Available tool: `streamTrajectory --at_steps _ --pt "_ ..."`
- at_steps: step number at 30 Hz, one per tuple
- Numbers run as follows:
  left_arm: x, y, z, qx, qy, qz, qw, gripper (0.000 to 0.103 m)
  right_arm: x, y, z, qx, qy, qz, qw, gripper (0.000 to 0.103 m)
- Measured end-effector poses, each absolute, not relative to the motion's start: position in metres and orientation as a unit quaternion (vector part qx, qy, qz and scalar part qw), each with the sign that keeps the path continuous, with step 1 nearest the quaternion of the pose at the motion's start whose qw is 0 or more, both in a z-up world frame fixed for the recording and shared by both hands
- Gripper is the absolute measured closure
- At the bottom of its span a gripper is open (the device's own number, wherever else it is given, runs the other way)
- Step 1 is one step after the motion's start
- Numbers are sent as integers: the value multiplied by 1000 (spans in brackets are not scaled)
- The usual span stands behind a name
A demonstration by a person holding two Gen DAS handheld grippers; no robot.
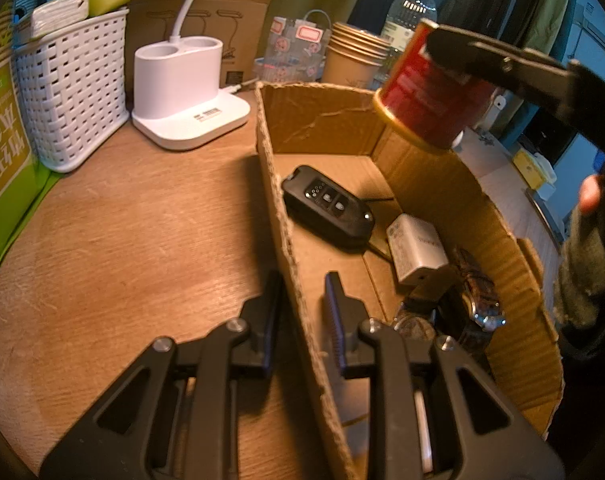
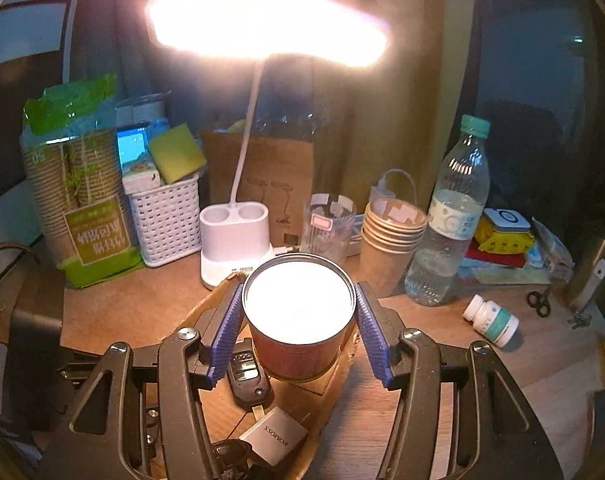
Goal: Organize rigid objects
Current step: 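Lower the tin can into the box and open the right tool, then move the right tool to the white pill bottle on the desk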
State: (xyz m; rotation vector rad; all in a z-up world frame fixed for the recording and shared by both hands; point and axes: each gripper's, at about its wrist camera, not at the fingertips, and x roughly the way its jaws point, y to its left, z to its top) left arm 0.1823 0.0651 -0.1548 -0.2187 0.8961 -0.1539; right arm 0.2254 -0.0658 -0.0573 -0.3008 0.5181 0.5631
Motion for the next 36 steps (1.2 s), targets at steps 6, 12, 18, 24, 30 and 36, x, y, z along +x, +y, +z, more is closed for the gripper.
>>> streamTrajectory --at_steps 6,12,18,24,30,36 --pt "182 65 -155 -105 432 -74 893 80 234 -61 -73 -156 272 274 909 45" --pt "182 65 -155 -105 432 -74 893 80 244 -60 -84 -162 293 269 903 45" --pt "182 65 -155 -105 432 -74 893 80 247 -59 -93 -176 309 259 898 45" --pt "182 65 -155 -105 432 -74 893 80 244 -60 -92 -183 304 259 898 39" --pt "182 64 -154 -105 432 -74 893 80 245 -71 -81 -170 293 250 907 38" --pt "182 64 -154 -105 432 -74 893 80 251 -100 -65 -144 272 214 927 38"
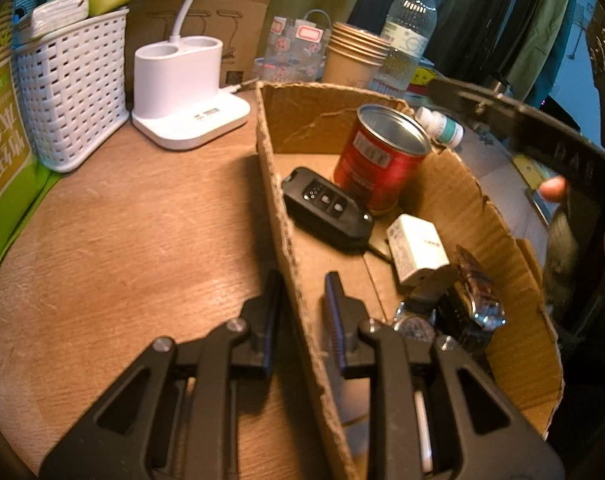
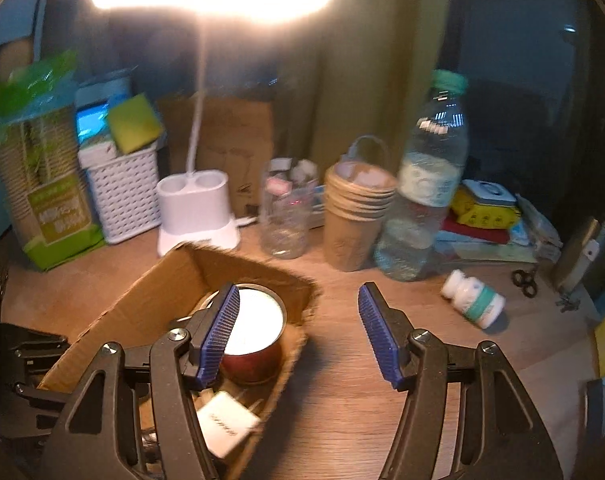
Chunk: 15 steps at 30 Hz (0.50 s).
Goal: Organize rigid objects
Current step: 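Move the right tool to the white pill bottle on the desk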
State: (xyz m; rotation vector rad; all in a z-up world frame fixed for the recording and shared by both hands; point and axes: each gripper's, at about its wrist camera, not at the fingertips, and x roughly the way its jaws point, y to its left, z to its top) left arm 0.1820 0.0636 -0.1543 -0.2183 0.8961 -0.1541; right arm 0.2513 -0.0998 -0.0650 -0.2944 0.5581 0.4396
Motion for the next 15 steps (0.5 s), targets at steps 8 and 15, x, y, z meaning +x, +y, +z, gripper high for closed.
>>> streamTrajectory --at_steps 8,15 --pt "182 63 -154 -105 432 -74 893 80 283 -151 -60 -122 270 138 945 37" --pt "182 64 -154 -105 432 -74 893 80 320 -182 -77 -105 300 98 943 37"
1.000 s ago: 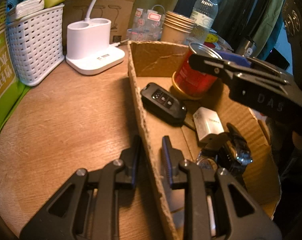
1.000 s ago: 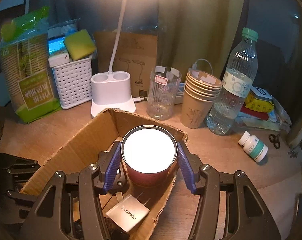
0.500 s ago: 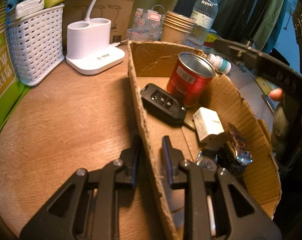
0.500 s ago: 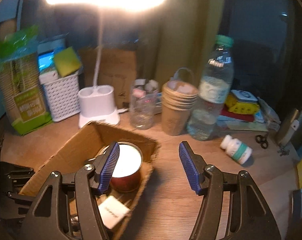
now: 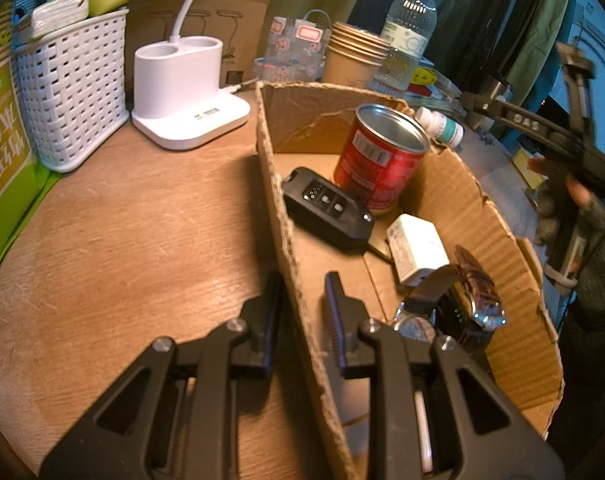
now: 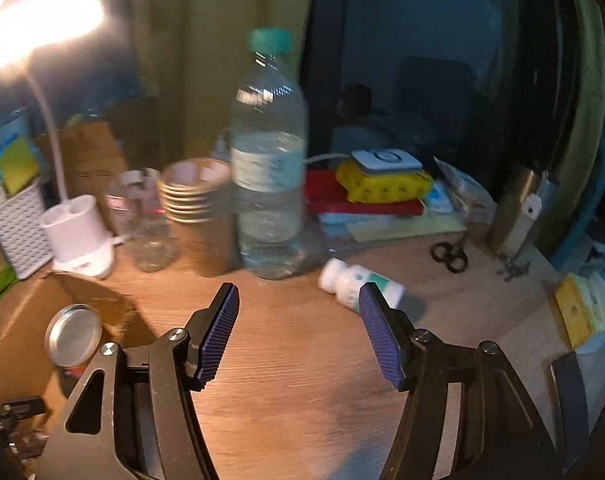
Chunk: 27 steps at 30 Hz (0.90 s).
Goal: Organize rigid objects
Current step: 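Move the right tool to the white pill bottle on the desk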
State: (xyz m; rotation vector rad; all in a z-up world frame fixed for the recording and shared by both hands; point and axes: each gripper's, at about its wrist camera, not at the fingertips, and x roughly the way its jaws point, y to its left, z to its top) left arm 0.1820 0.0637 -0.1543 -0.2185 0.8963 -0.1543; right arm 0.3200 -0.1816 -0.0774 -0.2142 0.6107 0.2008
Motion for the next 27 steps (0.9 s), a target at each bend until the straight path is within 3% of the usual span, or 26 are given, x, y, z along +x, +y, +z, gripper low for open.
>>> streamTrajectory --at_steps 7,27 --pt "182 64 -154 -105 432 -74 893 80 355 -193 -102 -126 330 76 933 25" --pt "182 64 -154 -105 432 -74 893 80 410 -205 -129 -176 346 67 919 24"
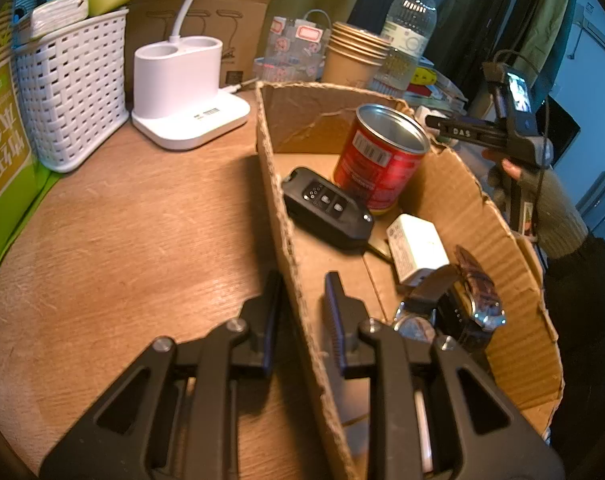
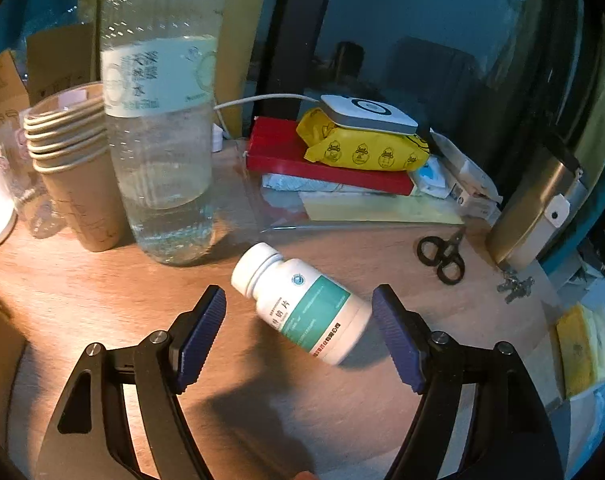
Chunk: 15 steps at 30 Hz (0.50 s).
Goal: Organize rigid objects
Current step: 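Move the right tool to the white pill bottle on the desk, then close the right tool on the white pill bottle and lift it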
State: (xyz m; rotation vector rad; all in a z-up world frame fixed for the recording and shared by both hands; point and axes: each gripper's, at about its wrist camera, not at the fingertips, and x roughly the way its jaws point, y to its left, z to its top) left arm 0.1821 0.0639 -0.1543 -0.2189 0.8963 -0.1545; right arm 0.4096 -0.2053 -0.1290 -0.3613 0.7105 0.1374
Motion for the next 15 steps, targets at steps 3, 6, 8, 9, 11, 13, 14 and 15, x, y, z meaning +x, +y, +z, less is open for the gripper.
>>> streamTrajectory --at_steps 3,6,8,9,11,13,14,15 --pt "182 64 -154 -105 432 -74 893 80 417 -210 -133 -155 371 80 912 24" --pt "182 63 -154 -105 432 -74 893 80 419 -209 -137 -151 385 84 907 25" --pt "182 63 -154 -105 432 -74 893 80 414 -208 -137 -144 385 93 907 25" --pt "182 64 -154 -106 432 -74 893 80 411 -206 -136 -141 386 100 906 25" --pt "182 63 -154 -106 432 -74 893 80 403 -200 -136 -146 388 114 903 25" --pt "182 64 -154 -105 432 -74 893 80 395 -192 -136 -165 383 117 902 25" --pt "182 63 -154 -105 432 -74 893 80 393 -190 -136 -172 380 115 902 25" --pt "182 64 -154 -105 432 -74 893 80 394 -188 -136 -178 378 111 902 25"
